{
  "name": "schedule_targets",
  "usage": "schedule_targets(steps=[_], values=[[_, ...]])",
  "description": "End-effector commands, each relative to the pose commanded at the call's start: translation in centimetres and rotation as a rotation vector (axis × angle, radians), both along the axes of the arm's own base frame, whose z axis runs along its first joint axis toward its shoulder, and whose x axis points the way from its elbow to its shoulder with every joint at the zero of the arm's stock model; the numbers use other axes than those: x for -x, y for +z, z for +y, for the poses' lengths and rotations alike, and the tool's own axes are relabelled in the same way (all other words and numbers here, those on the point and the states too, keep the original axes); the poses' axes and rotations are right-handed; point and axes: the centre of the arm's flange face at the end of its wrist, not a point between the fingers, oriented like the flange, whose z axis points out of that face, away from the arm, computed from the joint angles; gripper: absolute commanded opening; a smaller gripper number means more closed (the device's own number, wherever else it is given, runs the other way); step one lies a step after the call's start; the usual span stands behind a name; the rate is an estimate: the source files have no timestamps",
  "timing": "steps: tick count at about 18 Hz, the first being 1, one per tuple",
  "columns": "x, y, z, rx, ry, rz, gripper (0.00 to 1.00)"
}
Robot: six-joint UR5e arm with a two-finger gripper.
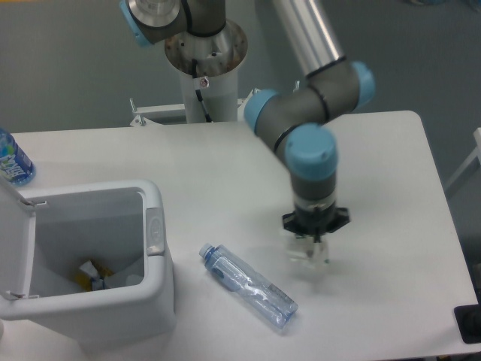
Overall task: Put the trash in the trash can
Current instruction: 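Lower the gripper onto the crumpled white paper and close on it, then lift the paper, carry it over the white bin and release it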
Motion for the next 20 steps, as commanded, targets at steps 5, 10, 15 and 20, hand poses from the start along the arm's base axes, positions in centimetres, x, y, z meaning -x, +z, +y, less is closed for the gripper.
schedule_targets(steps=[5, 10, 15, 20], values=[[-3.0, 9.4, 1.0, -0.294, 0.181, -0.067, 0.0], [-12.6, 15.9, 5.0, -0.397, 0.141, -0.072, 0.0], [-24.3, 16.9, 10.1, -0.408, -0.036, -0.114, 0.0], [-30.5, 14.2, 14.0, -0.37, -0.164, -0.153, 0.68]])
